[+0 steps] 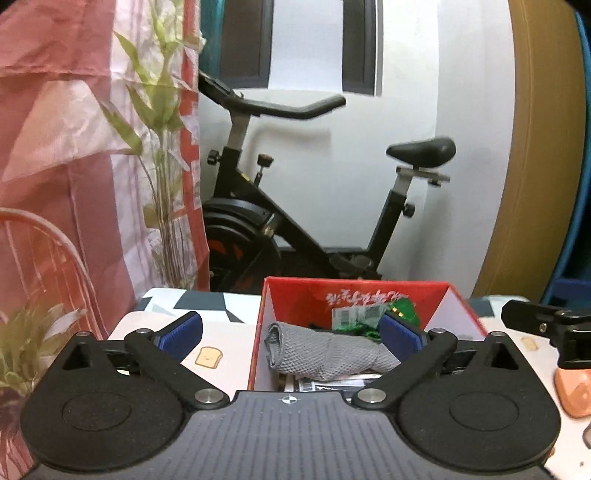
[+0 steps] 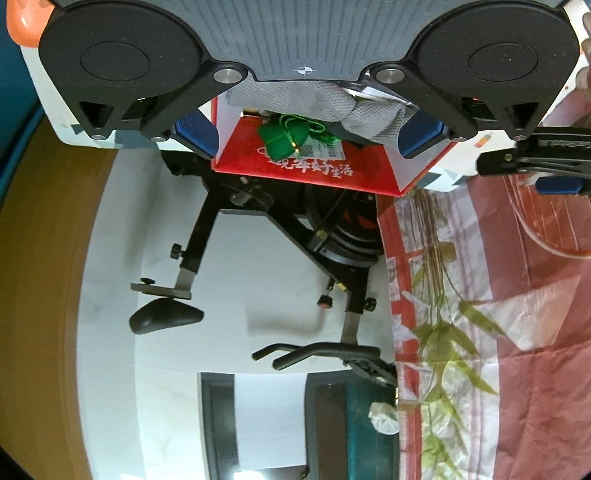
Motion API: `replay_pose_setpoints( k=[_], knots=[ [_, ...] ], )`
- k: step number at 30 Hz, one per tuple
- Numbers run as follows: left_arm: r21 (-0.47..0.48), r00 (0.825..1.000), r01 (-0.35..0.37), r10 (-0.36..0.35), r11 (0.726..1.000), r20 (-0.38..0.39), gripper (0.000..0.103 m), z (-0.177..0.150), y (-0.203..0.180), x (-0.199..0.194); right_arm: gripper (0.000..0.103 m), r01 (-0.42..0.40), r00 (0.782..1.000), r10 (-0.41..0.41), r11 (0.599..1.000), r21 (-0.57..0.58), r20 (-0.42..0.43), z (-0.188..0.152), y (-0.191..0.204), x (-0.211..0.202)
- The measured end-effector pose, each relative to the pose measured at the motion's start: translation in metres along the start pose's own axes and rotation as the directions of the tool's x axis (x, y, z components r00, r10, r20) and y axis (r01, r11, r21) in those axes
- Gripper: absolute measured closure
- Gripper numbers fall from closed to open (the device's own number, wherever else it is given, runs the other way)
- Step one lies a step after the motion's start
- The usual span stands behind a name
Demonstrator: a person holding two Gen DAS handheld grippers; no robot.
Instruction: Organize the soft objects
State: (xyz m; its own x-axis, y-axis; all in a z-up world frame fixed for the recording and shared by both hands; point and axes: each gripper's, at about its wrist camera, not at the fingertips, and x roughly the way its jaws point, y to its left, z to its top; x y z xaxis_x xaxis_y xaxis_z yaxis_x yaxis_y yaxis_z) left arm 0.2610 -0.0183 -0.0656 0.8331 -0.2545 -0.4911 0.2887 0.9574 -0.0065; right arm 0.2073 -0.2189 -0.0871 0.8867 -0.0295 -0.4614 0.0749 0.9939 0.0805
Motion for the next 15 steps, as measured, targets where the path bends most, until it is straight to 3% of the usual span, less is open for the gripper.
replay_pose_setpoints(
  k=[7, 15],
  knots=[
    [0.043, 0.998, -0.064, 0.063, 0.997, 0.018, 0.000, 0.001, -0.008, -0.038, 0.000, 0.027, 0.999, -0.028, 0.999, 0.024, 0.030, 0.000, 0.000, -0.037],
    [0.019, 0.999, -0.047, 0.047, 0.999, 0.022, 0.000, -0.005, -0.013, -0.085, 0.000, 0.056, 0.998, -0.057, 0.998, 0.020, 0.032, -0.007, 0.013, -0.079]
  ],
)
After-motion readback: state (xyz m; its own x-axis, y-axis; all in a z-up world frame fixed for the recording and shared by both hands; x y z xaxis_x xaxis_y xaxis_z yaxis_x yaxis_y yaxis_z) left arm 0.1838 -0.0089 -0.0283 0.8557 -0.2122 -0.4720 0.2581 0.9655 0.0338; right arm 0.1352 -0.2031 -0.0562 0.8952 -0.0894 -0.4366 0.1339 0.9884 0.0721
